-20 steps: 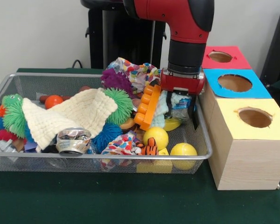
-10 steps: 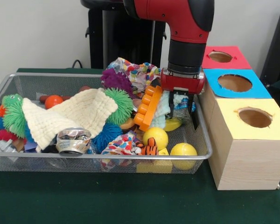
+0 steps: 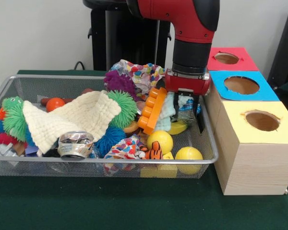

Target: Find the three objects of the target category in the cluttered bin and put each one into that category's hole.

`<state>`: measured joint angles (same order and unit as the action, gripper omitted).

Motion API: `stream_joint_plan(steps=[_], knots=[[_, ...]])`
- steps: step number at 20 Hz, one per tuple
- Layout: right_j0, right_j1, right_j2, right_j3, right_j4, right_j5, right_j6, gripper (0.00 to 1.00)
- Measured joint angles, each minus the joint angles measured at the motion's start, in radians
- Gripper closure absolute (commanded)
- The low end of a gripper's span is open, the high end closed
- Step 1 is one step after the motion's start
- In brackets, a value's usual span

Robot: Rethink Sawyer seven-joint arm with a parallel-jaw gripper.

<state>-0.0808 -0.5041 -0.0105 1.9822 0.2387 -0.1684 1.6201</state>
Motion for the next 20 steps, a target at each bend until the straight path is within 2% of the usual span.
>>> stream_joint_plan(steps=[7, 11, 14, 20], knots=[[0.017, -0.059, -0.010, 0.030, 0.000, 0.039, 0.000, 1.00], [0.042, -0.134, -0.033, 0.037, -0.001, 0.164, 0.000, 1.00], [0.075, -0.214, -0.065, 0.036, -0.002, 0.333, 0.000, 1.00], [0.102, -0.318, -0.099, 0.026, -0.012, 0.530, 0.000, 1.00]])
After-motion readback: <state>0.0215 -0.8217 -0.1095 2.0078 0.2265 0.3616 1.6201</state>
